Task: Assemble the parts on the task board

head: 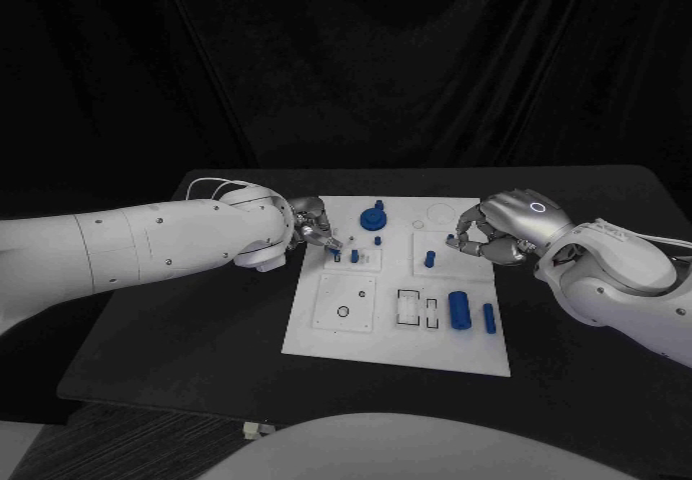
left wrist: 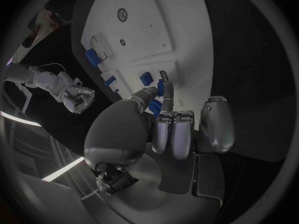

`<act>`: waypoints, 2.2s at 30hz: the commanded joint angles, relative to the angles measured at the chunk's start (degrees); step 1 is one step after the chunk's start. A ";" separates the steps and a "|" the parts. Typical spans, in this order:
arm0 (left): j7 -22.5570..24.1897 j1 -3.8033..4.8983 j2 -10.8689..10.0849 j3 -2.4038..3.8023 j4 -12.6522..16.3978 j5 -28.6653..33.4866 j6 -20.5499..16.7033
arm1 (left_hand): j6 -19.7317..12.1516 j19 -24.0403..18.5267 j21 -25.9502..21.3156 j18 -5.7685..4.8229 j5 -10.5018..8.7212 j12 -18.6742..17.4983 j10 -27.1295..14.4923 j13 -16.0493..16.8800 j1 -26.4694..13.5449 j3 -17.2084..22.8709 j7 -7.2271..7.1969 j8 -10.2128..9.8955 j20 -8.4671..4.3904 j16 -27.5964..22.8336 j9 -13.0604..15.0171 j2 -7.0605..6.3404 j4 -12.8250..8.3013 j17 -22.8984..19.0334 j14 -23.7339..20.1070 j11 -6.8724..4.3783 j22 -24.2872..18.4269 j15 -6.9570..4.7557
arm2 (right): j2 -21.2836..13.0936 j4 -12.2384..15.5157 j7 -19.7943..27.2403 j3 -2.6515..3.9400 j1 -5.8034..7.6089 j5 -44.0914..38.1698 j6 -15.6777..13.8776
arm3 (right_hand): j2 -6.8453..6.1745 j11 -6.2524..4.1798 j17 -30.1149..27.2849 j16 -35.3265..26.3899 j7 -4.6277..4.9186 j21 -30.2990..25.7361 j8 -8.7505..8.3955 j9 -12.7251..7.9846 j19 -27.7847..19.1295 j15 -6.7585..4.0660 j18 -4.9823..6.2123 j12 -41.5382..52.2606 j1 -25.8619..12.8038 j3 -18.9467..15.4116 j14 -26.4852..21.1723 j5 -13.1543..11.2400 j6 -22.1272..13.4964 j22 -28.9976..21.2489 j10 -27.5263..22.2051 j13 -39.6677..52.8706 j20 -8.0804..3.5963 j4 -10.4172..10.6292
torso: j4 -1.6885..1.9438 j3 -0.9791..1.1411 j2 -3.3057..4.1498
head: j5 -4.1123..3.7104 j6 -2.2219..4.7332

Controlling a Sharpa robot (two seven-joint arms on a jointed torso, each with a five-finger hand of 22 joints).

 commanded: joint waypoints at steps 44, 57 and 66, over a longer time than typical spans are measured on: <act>1.25 -1.18 0.72 0.01 -1.43 -0.07 -0.17 | -1.08 -0.24 -0.81 1.19 0.54 0.39 5.31 14.86 0.47 4.67 -0.98 0.46 0.23 -0.62 1.37 -0.17 -1.12 14.15 6.30 -0.22 10.72 -0.55 | -0.07 -0.05 -1.16 0.05 -0.34 -0.11 0.62 | 0.32 -0.04 13.63 0.16 0.16 -1.48 -1.07 0.71 3.20 -0.06 -0.89 0.95 1.69 2.32 5.55 0.74 -0.12 14.01 6.45 15.12 -0.17 0.12 | 0.00 0.03 0.05 | 0.30 -0.01; 0.64 -1.27 0.58 0.01 -1.28 -0.07 0.76 | -1.53 -0.24 -0.90 1.20 -0.78 0.42 5.32 14.87 -0.06 3.97 -0.90 0.23 0.30 -0.68 1.36 -0.50 -0.63 14.09 6.28 -0.16 10.73 -0.49 | 0.05 -0.09 -1.27 0.05 -0.34 -0.11 0.74 | 0.30 -0.05 13.62 0.16 0.17 -1.52 -1.15 0.68 3.19 -0.06 -0.88 0.95 1.83 2.39 5.55 0.78 -0.13 14.00 6.45 15.12 -0.17 0.07 | 0.00 0.04 0.00 | 0.37 -0.01; 0.32 -1.30 0.34 0.01 -0.99 -0.07 1.01 | -1.70 -0.23 -1.04 1.21 -3.76 0.41 5.32 14.87 -0.74 2.93 -0.88 0.01 0.36 -0.66 1.26 -0.53 0.35 14.10 6.29 -0.11 10.73 -0.43 | 0.06 -0.07 -1.45 0.05 -0.34 -0.11 0.86 | 0.24 -0.05 13.55 0.13 0.18 -1.58 -1.29 0.64 3.16 -0.06 -0.87 0.95 2.06 2.51 5.53 0.88 -0.12 13.98 6.45 15.12 -0.17 -0.01 | 0.01 0.03 0.03 | 0.34 -0.01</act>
